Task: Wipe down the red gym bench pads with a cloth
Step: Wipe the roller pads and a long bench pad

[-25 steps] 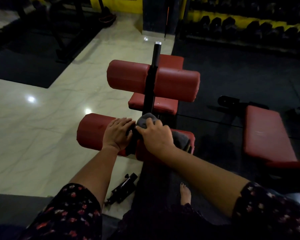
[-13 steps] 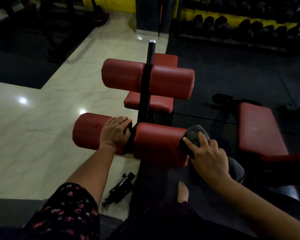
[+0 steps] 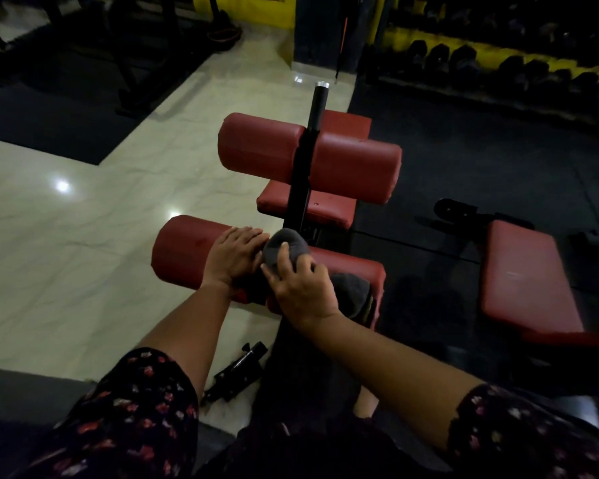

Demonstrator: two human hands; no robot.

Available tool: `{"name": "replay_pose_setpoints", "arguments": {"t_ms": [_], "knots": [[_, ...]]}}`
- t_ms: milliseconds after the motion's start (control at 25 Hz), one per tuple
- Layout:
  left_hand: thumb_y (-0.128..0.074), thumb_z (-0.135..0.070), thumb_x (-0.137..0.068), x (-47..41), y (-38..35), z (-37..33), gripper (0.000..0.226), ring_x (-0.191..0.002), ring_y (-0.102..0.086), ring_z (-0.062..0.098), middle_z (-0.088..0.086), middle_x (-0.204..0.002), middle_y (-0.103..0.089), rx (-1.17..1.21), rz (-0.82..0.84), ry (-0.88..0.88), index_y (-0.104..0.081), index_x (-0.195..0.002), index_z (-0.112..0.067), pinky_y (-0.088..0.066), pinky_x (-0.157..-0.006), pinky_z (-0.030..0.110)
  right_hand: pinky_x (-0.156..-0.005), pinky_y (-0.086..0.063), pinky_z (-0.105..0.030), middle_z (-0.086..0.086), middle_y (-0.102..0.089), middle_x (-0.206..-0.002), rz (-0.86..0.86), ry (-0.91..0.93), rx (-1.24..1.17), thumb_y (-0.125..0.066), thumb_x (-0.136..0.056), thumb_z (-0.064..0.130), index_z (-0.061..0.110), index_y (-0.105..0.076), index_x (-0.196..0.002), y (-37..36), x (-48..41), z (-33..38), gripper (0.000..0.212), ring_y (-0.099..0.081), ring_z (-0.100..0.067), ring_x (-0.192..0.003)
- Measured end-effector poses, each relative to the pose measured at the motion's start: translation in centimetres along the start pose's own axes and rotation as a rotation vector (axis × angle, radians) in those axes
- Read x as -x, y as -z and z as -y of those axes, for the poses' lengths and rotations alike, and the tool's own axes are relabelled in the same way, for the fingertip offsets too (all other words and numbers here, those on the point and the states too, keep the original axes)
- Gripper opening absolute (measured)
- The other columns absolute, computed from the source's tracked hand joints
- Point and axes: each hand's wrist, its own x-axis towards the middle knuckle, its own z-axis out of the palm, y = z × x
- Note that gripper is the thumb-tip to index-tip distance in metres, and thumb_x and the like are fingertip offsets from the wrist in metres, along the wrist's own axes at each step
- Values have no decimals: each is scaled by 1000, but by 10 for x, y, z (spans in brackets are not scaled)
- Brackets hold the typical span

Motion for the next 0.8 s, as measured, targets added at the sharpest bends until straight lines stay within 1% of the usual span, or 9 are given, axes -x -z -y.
{"name": "replay_pose_setpoints", "arguments": {"t_ms": [80,160,320,400,480,560,600,680,800], "knots": [[-39,-31,-84,1,-1,1,47,-105,-68,30,11,-115,-70,-3,-28,-1,-70,-112,-11,-49,-94,48,-55,-45,-34,-17,-59,-131,-42,38,31,-43,-92,25,35,-63,-125,-4,10,-7,40,-60,-37,-77],[-38,-30,-83,0,-1,-1,48,-107,-67,30,11,-117,-69,10,-41,18,-70,-113,-11,-48,-96,47,-56,-45,-33,-16,-56,-135,-56,47,48,-43,-91,23,35,-59,-130,-9,35,-23,43,-59,-36,-79],[-36,-31,-84,1,-1,-3,51,-109,-65,31,12,-119,-68,41,-42,37,-69,-116,-10,-46,-98,46,-57,-44,-35,-15,-45,-142,-78,-41,74,-42,-90,18,36,-51,-138,-21,102,-61,51,-56,-35,-81],[-34,-31,-84,1,-1,-3,53,-113,-63,31,13,-122,-67,56,-39,49,-68,-119,-9,-44,-101,47,-55,-44,-36,-15,-43,-141,-100,-102,106,-41,-89,16,35,-51,-137,-18,130,-76,53,-55,-36,-82],[-33,-32,-85,1,-2,-3,55,-117,-61,31,13,-125,-66,70,-35,55,-67,-122,-8,-42,-103,47,-55,-46,-37,-15,-49,-138,-68,-169,97,-53,-84,16,35,-56,-133,-11,150,-75,53,-53,-36,-81],[-32,-32,-84,1,-1,-3,57,-120,-59,31,14,-127,-65,77,-36,67,-65,-123,-8,-40,-105,46,-55,-46,-38,-16,-54,-135,21,-226,51,-71,-71,16,34,-61,-129,-6,156,-58,62,-53,-36,-78],[-32,-32,-84,1,0,-4,57,-120,-59,31,13,-127,-64,78,-36,72,-65,-124,-8,-40,-105,46,-55,-45,-37,-16,-54,-135,66,-235,31,-74,-68,15,33,-61,-129,-5,152,-50,65,-53,-36,-77],[-32,-33,-84,1,0,-4,57,-120,-59,32,14,-127,-64,76,-37,77,-66,-124,-8,-40,-105,46,-56,-46,-37,-16,-49,-137,82,-217,-21,-69,-71,13,32,-61,-130,-5,134,-39,63,-53,-37,-78],[-34,-32,-83,-1,-1,-3,56,-118,-60,33,15,-125,-65,73,-12,69,-67,-121,-7,-41,-104,48,-59,-48,-37,-14,-45,-139,6,-111,-30,-51,-83,17,32,-60,-130,-7,95,-29,50,-52,-37,-83]]}}
